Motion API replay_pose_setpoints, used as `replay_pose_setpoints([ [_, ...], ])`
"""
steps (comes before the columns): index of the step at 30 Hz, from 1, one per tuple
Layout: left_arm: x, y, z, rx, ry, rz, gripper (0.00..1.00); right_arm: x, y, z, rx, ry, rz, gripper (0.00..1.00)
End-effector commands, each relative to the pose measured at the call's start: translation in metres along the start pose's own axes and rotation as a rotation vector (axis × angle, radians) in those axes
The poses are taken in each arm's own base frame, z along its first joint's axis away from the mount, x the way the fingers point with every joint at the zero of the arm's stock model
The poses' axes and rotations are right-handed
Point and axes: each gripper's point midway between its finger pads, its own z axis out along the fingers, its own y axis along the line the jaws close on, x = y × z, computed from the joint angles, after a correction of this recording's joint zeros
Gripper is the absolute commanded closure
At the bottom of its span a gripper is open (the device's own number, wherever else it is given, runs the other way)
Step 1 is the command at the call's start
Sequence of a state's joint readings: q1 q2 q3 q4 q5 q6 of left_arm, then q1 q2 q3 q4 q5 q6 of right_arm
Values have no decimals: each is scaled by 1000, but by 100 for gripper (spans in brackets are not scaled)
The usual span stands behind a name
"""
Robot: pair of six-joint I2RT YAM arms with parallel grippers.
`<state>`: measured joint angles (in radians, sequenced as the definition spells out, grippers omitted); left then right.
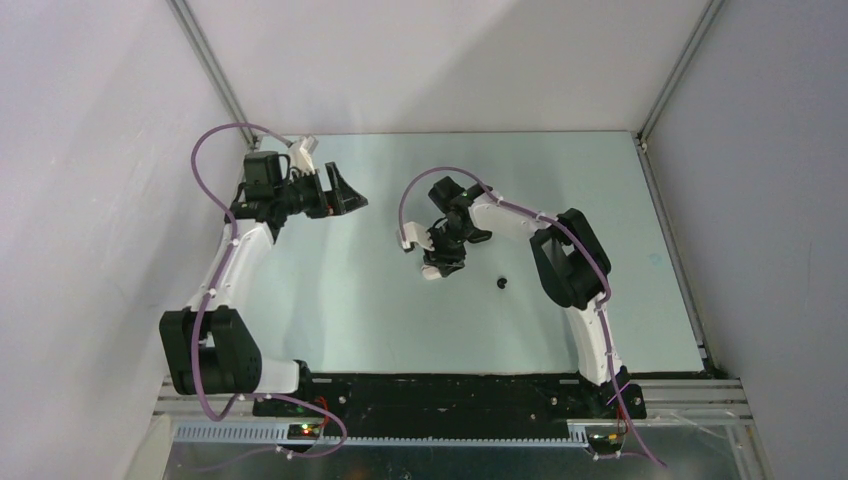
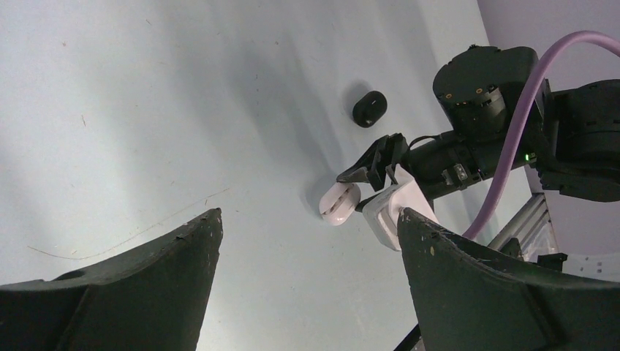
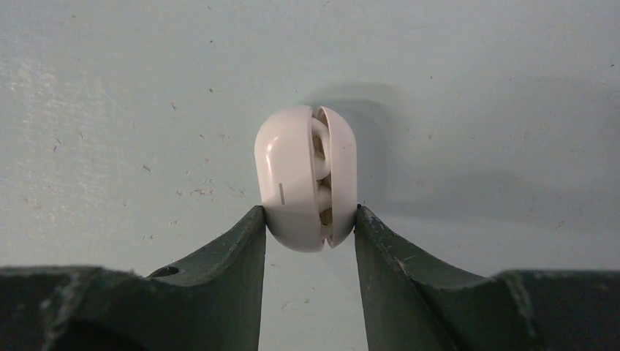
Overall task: Insert the wireless bluetooth earbuds into the charging case
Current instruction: Close the charging case at the center of the board.
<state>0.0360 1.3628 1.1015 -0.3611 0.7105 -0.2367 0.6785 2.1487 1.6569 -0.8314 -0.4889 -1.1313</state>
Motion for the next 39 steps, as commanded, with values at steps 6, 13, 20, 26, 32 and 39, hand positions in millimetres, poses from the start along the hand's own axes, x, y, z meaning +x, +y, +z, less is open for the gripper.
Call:
replay_pose_setpoints([
  [6, -19, -7, -3, 23, -36, 25, 7, -7, -13, -11, 47, -3, 45, 80],
  [13, -11, -1, -1, -5, -26, -17, 5, -10, -16, -10, 64, -26, 89, 43],
  [20, -1, 8, 2, -40, -13, -151, 0, -18, -13, -3, 50, -82, 175, 4],
  [26, 4, 3, 3, 1, 11, -168, 3, -9, -9, 12, 26, -67, 264, 1],
  [32, 3, 3, 5, 8, 9, -164, 10, 8, 6, 26, -128, 4, 474, 1],
  [39, 5, 7, 7, -7, 6, -176, 11, 7, -5, 10, -96, 22, 422, 57],
])
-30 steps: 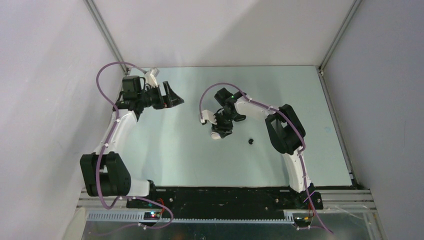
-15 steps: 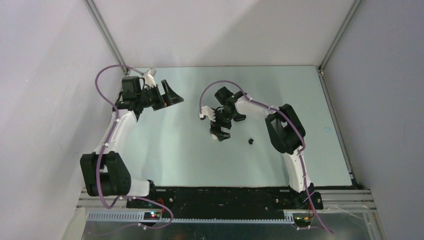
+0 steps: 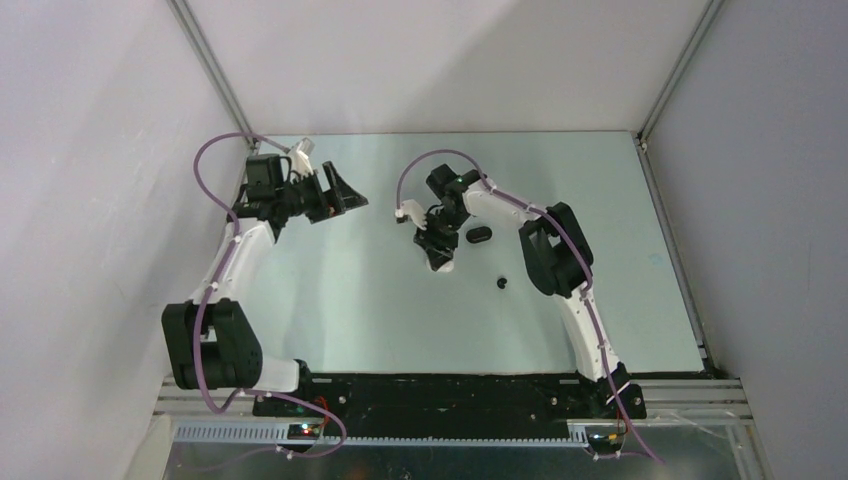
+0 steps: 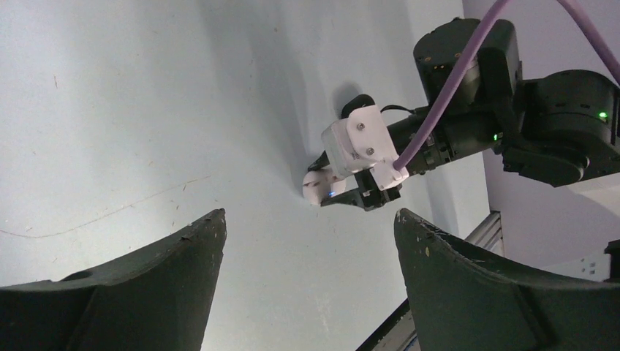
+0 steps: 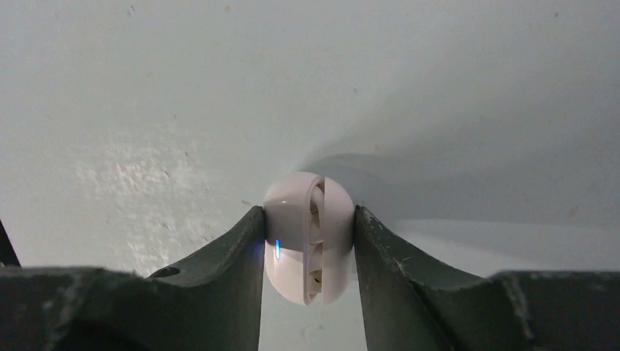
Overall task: Insert the wireless bluetooth earbuds into the charging case
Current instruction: Close the charging case at the center of the board, then pick up the charging case at the center of the board.
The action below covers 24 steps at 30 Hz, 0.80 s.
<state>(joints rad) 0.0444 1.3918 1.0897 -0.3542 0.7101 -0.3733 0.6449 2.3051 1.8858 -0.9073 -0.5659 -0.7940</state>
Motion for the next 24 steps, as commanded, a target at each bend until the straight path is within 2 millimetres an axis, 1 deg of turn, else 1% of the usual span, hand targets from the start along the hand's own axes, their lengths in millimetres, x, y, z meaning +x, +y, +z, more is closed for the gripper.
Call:
replay_pose_setpoints([
  [1, -2, 3, 2, 6, -12, -16, 11, 22, 6, -4, -38, 94, 49, 57],
  [3, -3, 4, 4, 6, -7, -22, 11, 24, 4, -11, -20, 100, 11, 47],
  [4, -4, 4, 5, 6, -8, -21, 11, 25, 3, -15, -4, 103, -18, 40],
  [6, -6, 5, 7, 2, -11, -28, 11, 26, 2, -22, 24, 102, -45, 35],
  [7, -8, 6, 7, 1, -13, -30, 11, 20, 1, -32, 55, 86, -54, 35],
  [8, -10, 6, 7, -3, -18, -29, 11, 13, -4, -38, 96, 57, -46, 33],
  [9, -11, 6, 8, -5, -21, -28, 11, -3, -7, -61, 155, -2, -33, 33],
  [10, -13, 7, 8, -12, -26, -25, 10, -19, -20, -73, 230, -67, -49, 30],
  [11, -15, 7, 7, -13, -32, -20, 10, -39, -24, -107, 313, -148, -37, 27],
  [12, -16, 6, 7, -16, -36, -15, 10, -56, -39, -132, 407, -222, -49, 25],
  [13, -18, 5, 6, -16, -42, -9, 10, -77, -36, -171, 484, -311, -47, 15],
  [14, -20, 5, 5, -21, -47, -5, 10, -94, -50, -203, 583, -408, -75, 8],
  [15, -23, 2, 2, -21, -61, 7, 11, -106, -41, -235, 634, -488, -51, 2],
  [16, -27, 1, 0, -31, -77, 19, 11, -106, -56, -256, 722, -569, -22, 1],
  [17, -32, -2, -3, -42, -100, 37, 11, -97, -57, -264, 747, -653, 150, 1],
  [18, -35, -3, -5, -47, -117, 64, 11, -100, -65, -285, 771, -748, 174, 1],
  [19, -36, -6, -7, -64, -134, 90, 11, -104, -47, -274, 618, -763, 169, 4],
  [20, -37, -5, -6, -72, -140, 126, 11, -97, -43, -269, 546, -741, 160, 9],
  [21, -36, -3, -5, -94, -144, 137, 11, -90, -29, -247, 404, -670, 138, 20],
  [22, -33, 1, -3, -105, -137, 136, 11, -87, -22, -234, 341, -629, 130, 23],
  [23, -27, 0, 3, -101, -118, 130, 12, -71, -13, -209, 247, -537, 135, 25],
  [24, -19, 3, 8, -98, -95, 95, 12, -62, -9, -186, 191, -475, 142, 23],
])
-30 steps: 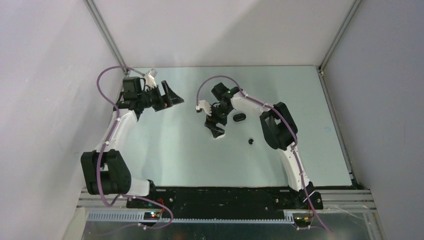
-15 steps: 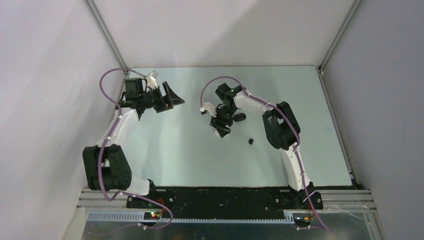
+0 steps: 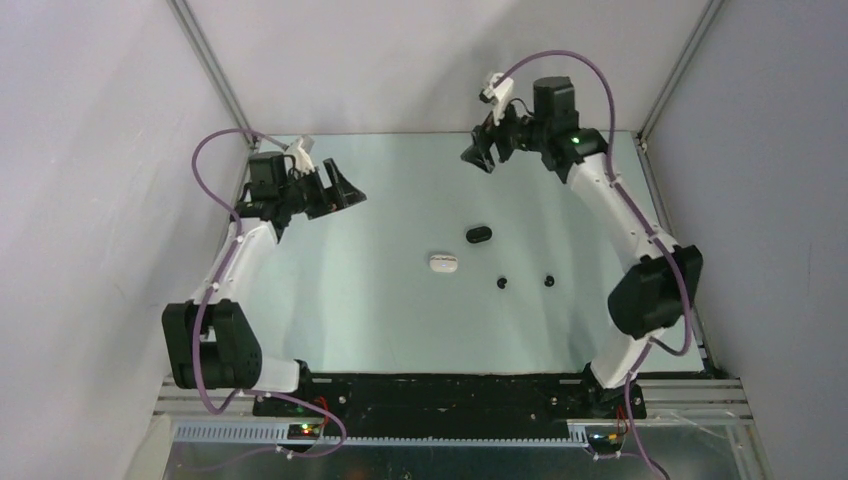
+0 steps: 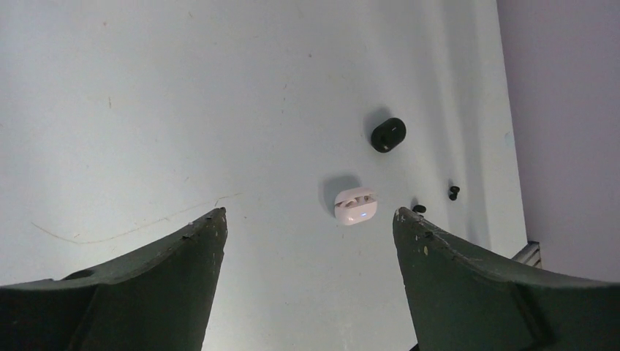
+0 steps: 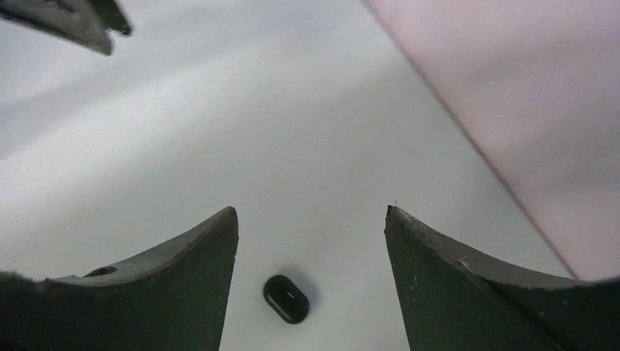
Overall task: Insert the wireless bluetooth earbuds into the charging case
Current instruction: Pick up the charging case at the center of the board.
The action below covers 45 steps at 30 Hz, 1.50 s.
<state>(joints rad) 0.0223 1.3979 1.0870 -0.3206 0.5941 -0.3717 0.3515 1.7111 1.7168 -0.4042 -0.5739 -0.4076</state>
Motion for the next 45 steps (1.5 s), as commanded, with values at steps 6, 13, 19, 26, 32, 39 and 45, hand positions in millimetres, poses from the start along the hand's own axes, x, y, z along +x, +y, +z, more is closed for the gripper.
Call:
replay_pose_setpoints([
  [6, 9, -10, 0, 12, -28, 57, 14, 194, 143, 25, -596, 575, -35, 34],
  [13, 18, -14, -4, 38, -13, 38, 14, 240, 146, 39, -603, 654, -147, 43],
  [19, 20, -14, -3, 44, -4, 29, 14, 247, 140, 60, -579, 657, -184, 41],
  [26, 22, -9, 3, 34, 9, 9, 14, 247, 155, 72, -620, 638, -213, 34],
  [32, 20, -6, 8, 24, 16, -10, 14, 254, 161, 80, -590, 659, -235, 40],
  [39, 23, -2, 12, 12, 26, -34, 14, 258, 157, 84, -538, 665, -228, 36],
  [45, 23, 2, 18, 8, 27, -66, 14, 261, 165, 86, -550, 660, -246, 50],
])
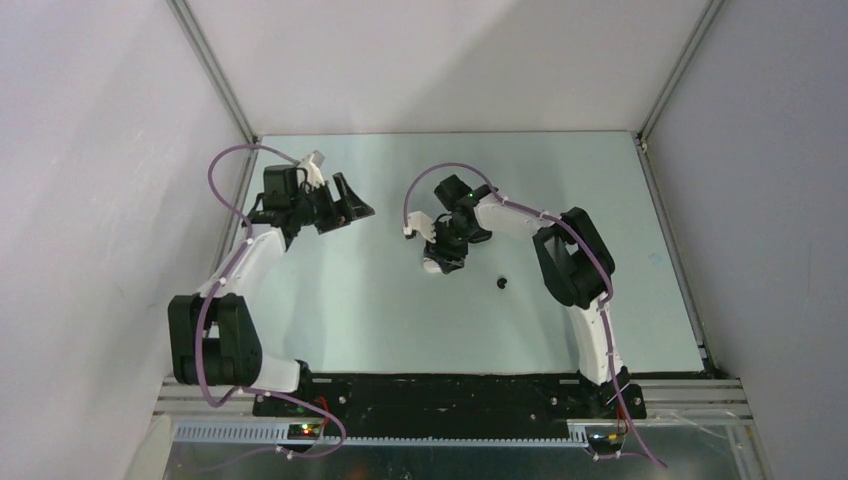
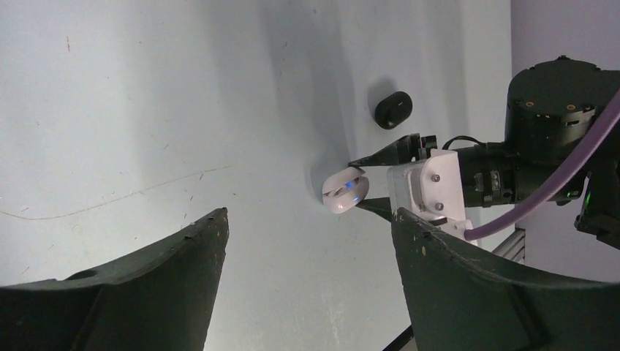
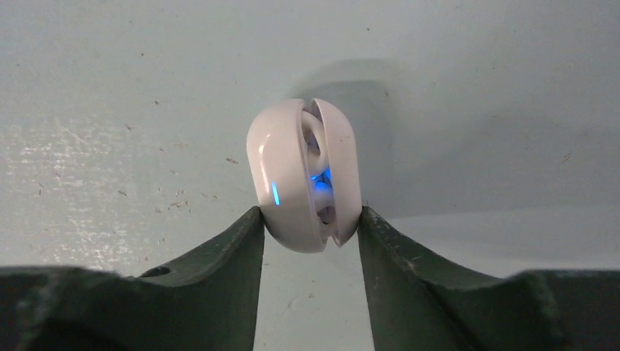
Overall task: Insert the wireless bluetooth earbuds into the charging case
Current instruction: Pick up the charging case at the center of the board.
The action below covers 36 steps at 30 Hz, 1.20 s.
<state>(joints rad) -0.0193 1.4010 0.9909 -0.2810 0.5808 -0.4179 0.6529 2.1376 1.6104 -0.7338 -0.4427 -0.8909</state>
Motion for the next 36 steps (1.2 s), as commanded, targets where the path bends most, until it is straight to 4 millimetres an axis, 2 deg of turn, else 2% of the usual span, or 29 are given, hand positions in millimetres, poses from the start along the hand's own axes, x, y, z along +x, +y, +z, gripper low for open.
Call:
replay_pose_setpoints([
  [1, -14, -3, 4, 17, -39, -11, 14, -1, 2, 5, 11, -5, -7, 55],
  [3, -13, -2, 7, 18, -34, -22, 14, -8, -1, 1, 34, -24, -16, 61],
  [5, -13, -2, 10, 27, -28, -24, 14, -18, -8, -13, 93, -61, -42, 64],
  [6, -11, -1, 12, 31, -19, -27, 14, -29, -13, -30, 138, -97, -67, 64],
  [7, -12, -2, 13, 41, -18, -25, 14, -33, -18, -37, 177, -125, -83, 65],
  [9, -12, -9, 16, 84, -15, -12, 15, -58, -28, -80, 295, -215, -132, 66],
  [10, -10, -19, 15, 135, -3, -1, 15, -61, -30, -88, 321, -233, -133, 67],
  [11, -19, -31, 14, 186, -39, 34, 16, -76, -37, -112, 394, -284, -161, 67],
  [12, -16, -44, 11, 248, -33, 55, 16, -81, -39, -123, 423, -305, -166, 67],
  [13, -28, -57, 8, 300, -82, 105, 16, -93, -44, -144, 485, -344, -187, 67],
  [16, -38, -109, -12, 454, -150, 271, 14, -119, -51, -186, 614, -428, -216, 67],
  [19, -47, -144, -28, 531, -208, 403, 14, -141, -46, -220, 693, -502, -253, 67],
  [20, -49, -156, -32, 555, -221, 433, 14, -148, -45, -226, 710, -522, -268, 67],
  [23, -54, -170, -37, 572, -253, 475, 15, -162, -39, -244, 752, -567, -304, 67],
  [29, -53, -191, -39, 621, -255, 511, 20, -178, -30, -255, 782, -601, -344, 66],
  [36, -48, -191, -32, 628, -234, 509, 23, -187, -30, -262, 805, -641, -336, 67],
])
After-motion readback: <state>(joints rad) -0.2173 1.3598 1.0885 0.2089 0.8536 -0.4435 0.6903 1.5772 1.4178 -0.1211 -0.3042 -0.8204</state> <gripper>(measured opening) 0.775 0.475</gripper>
